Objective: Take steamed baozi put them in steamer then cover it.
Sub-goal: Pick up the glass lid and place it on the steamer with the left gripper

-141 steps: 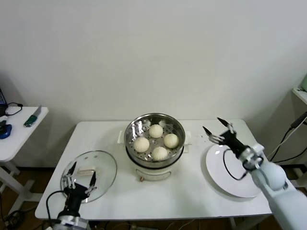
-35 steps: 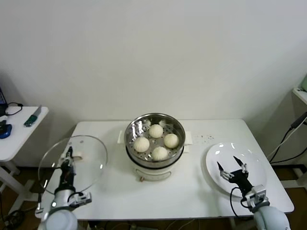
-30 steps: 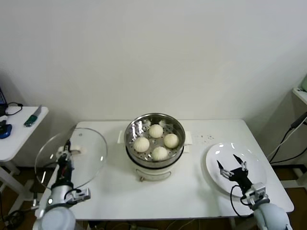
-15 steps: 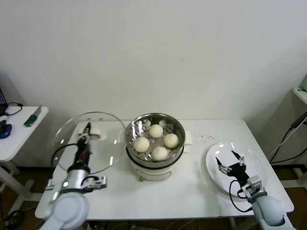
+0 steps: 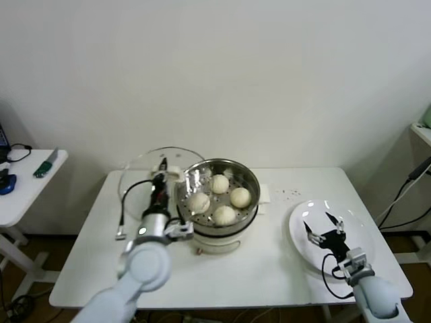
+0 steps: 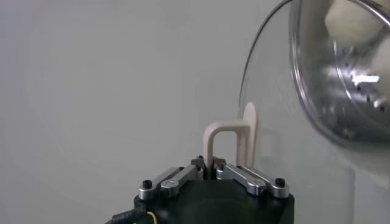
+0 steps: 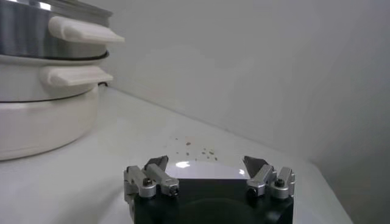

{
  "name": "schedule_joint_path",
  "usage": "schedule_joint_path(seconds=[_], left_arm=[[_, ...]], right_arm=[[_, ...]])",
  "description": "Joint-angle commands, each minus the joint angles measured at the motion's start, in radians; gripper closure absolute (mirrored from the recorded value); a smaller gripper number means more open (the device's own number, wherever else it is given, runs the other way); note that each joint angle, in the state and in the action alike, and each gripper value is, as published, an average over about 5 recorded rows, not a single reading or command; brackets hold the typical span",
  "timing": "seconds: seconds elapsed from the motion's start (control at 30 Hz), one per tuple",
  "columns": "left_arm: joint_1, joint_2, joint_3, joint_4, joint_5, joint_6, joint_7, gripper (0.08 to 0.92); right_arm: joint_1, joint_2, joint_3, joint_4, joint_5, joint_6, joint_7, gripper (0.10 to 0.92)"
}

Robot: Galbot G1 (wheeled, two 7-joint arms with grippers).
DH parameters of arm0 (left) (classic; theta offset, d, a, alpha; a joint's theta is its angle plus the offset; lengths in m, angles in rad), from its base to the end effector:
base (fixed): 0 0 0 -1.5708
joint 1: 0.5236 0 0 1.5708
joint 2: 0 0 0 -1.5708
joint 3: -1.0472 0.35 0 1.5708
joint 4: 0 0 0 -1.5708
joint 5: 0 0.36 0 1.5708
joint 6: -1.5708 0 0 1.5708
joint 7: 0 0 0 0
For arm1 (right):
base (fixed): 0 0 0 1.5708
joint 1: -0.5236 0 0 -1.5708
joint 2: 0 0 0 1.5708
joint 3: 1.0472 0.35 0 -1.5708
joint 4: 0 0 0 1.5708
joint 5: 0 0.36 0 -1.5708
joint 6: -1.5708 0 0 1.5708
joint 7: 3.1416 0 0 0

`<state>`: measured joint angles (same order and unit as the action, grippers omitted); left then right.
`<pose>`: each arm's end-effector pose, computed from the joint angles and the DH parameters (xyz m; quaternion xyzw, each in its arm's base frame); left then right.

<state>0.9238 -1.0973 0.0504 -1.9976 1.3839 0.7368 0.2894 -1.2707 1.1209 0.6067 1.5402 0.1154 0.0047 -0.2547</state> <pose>0.3051 -0.0667 -0.2242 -0.0547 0.6878 0.7238 0.0016 0.2805 -0.1839 -0.3838 0.0995 -0.9742 0.1542 0.1313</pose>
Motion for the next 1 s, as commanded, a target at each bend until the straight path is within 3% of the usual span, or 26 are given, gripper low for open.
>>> schedule_joint_path(seconds=[0.03,0.37,0.67,1.0], left_arm=[[-0.152,-0.243,0.114,0.167,0.122,0.049,0.089,0.852],[-0.121,-0.371,0.116,0.268,0.151,0.049,0.067,0.852],[-0.112,-0.441,0.119,0.326,0.161,0.049,0.026,0.852],[-0.108,-0.451,0.117,0.349,0.149,0.049,0.010,0.852]], right_arm=[[-0.016,0.004,0.031,-0.003,-0.008,0.006,0.000,0.203],[-0.048,0.007,0.074,-0.002,-0.011,0.027,-0.017,0.203],[-0.056,0.023,0.086,-0.006,-0.013,0.040,-0.024,0.203],[-0.052,0.033,0.088,-0.013,-0.016,0.044,-0.028,0.203]])
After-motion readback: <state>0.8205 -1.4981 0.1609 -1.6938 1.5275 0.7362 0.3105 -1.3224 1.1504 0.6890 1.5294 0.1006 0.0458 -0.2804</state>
